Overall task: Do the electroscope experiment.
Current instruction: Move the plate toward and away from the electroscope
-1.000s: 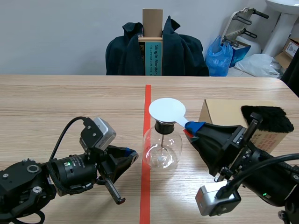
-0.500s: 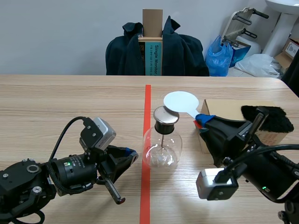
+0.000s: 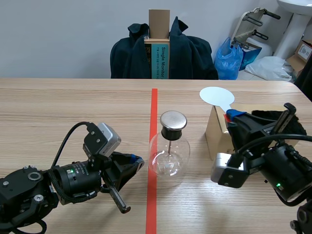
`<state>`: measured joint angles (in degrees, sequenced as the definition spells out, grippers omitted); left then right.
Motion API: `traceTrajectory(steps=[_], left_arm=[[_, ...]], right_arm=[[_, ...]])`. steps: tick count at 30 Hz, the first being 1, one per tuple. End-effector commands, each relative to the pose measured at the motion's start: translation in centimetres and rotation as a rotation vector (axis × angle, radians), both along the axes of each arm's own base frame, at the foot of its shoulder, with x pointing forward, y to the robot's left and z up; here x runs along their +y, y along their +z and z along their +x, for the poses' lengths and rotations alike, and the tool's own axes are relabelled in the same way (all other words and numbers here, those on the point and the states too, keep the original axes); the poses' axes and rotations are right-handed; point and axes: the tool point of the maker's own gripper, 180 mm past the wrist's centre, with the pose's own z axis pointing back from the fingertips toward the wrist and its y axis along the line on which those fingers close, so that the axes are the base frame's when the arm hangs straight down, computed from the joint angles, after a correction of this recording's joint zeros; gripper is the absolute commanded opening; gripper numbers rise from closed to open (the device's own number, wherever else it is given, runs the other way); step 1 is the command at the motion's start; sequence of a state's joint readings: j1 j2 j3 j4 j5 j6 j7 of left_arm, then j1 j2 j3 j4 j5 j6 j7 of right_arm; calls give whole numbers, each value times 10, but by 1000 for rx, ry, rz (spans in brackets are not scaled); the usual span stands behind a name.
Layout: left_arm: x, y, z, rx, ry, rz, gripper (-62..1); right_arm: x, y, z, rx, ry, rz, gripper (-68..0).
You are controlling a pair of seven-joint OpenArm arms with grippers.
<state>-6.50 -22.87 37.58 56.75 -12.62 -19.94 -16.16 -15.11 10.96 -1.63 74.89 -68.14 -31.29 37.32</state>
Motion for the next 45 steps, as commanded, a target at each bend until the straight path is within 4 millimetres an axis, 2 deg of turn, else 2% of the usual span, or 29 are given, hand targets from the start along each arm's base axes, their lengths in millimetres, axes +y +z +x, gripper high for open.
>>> traceTrajectory(steps=[1, 9, 18, 27, 35, 45], left_arm=[[-4, 11, 5, -25, 4, -33, -590], [-4, 11, 5, -25, 4, -33, -590], [-4, 12, 6, -27, 4, -35, -590], [-4, 12, 6, -27, 4, -35, -590], [-4, 16, 6, -41, 5, -53, -590], [-4, 16, 6, -41, 5, -53, -590]], right_arm=[[-2, 15, 6, -54, 2, -4, -667], [9, 15, 0, -54, 72, -8, -667], [36, 13, -21, -54, 262, -19, -667], [55, 11, -42, -54, 417, -29, -667], [61, 10, -50, -53, 477, -32, -667], [61, 10, -50, -53, 476, -32, -667]])
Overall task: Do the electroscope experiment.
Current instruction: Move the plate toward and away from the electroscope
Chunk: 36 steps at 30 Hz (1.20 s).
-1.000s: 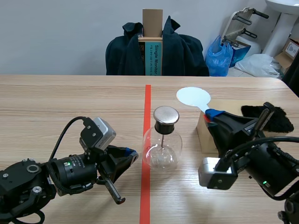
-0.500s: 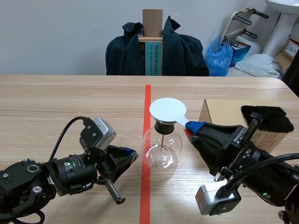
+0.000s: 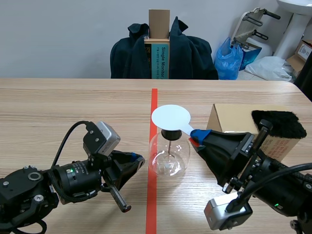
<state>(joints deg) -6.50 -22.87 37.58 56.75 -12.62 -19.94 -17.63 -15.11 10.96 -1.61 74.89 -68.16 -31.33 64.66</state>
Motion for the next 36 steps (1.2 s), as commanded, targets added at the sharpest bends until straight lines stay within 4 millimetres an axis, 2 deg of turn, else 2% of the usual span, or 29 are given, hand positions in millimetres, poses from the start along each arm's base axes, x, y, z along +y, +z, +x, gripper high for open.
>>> traceTrajectory(steps=[1, 10, 17, 26, 31, 36], left_arm=[[-3, 11, 5, -26, 4, -33, -590], [-3, 11, 5, -26, 4, -33, -590], [-3, 11, 5, -25, 4, -32, -590], [-3, 11, 5, -25, 4, -33, -590], [-2, 11, 6, -24, 5, -32, -590], [16, 14, 13, -35, 48, -18, -590]], right_arm=[[-3, 12, 7, -53, -6, -3, -667], [-23, 14, 31, -53, -178, 8, -667], [-54, 14, 51, -45, -383, 14, -667], [-99, 19, 47, -108, -583, 0, -667], [-129, 41, 40, -161, -672, 24, -667], [-154, 82, 31, -255, -738, 69, -667]])
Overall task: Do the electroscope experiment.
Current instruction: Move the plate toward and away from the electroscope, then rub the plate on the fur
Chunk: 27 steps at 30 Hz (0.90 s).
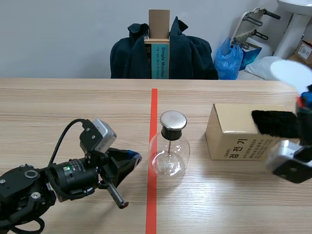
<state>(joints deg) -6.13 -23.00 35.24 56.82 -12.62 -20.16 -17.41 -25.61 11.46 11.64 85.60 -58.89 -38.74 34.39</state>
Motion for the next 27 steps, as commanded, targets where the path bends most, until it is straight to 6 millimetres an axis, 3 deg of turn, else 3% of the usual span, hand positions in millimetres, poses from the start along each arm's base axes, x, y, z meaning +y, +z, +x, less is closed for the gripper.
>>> traceTrajectory(steps=[1, 5, 9, 14, 20, 24, 26, 27], left_arm=[[12, 13, 4, -31, 21, -13, -590], [40, 26, -15, -50, 34, 12, -590], [62, 49, -49, -42, 0, 14, -590], [75, 84, -85, -22, -31, -28, -590], [77, 119, -88, -93, -45, -33, -591], [76, 129, -86, -117, -67, -29, -584], [75, 130, -87, -115, -80, -28, -500], [73, 128, -90, -101, -97, -22, -403]], right_arm=[[-6, 24, -1, -65, 2, -21, -667], [-19, 52, -10, -126, -27, -10, -667], [-29, 74, -16, -178, -56, 2, -667], [-41, 84, -22, -203, -82, -3, -667], [-58, 95, -27, -237, -127, 32, -667], [-67, 96, -28, -242, -158, 72, -667], [-71, 88, -27, -223, -168, 78, -667], [-72, 81, -25, -208, -172, 78, -667]])
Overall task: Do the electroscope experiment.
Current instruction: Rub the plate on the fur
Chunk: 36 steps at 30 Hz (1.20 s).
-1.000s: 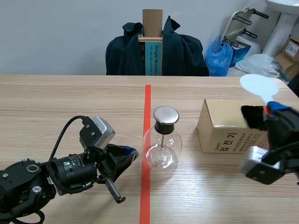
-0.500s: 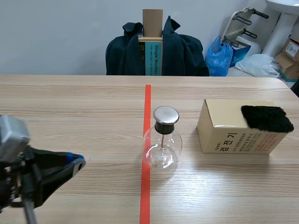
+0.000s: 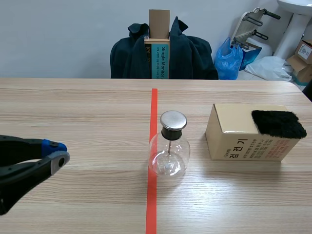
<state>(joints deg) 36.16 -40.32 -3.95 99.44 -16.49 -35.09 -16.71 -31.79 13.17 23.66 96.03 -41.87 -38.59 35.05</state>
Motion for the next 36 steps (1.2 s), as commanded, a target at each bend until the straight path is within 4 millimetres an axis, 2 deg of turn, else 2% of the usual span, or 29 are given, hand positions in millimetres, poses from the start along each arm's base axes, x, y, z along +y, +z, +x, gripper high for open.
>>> traceTrajectory(steps=[1, 3, 4, 8, 12, 22, 36], left_arm=[[-4, 2, -2, 9, -26, -10, -274], [-8, 1, -8, 30, -58, -17, 0], [-9, 1, -9, 32, -61, -22, 14], [-9, 1, -8, 35, -55, -25, 14], [-9, 0, -8, 36, -55, -24, 14], [-9, -7, -8, 57, -43, 5, 14], [-4, -7, 0, 34, 13, 11, 14]], right_arm=[[-6, -10, 5, 19, -9, -3, -667], [-10, -30, 10, 60, -21, 7, -667], [-11, -40, 14, 82, -25, 9, -667], [-12, -78, 27, 161, -25, 30, -667], [-4, -104, 38, 218, -1, 38, -667], [22, -149, 44, 372, 86, 82, -667], [27, -195, 33, 582, 125, 188, -667]])
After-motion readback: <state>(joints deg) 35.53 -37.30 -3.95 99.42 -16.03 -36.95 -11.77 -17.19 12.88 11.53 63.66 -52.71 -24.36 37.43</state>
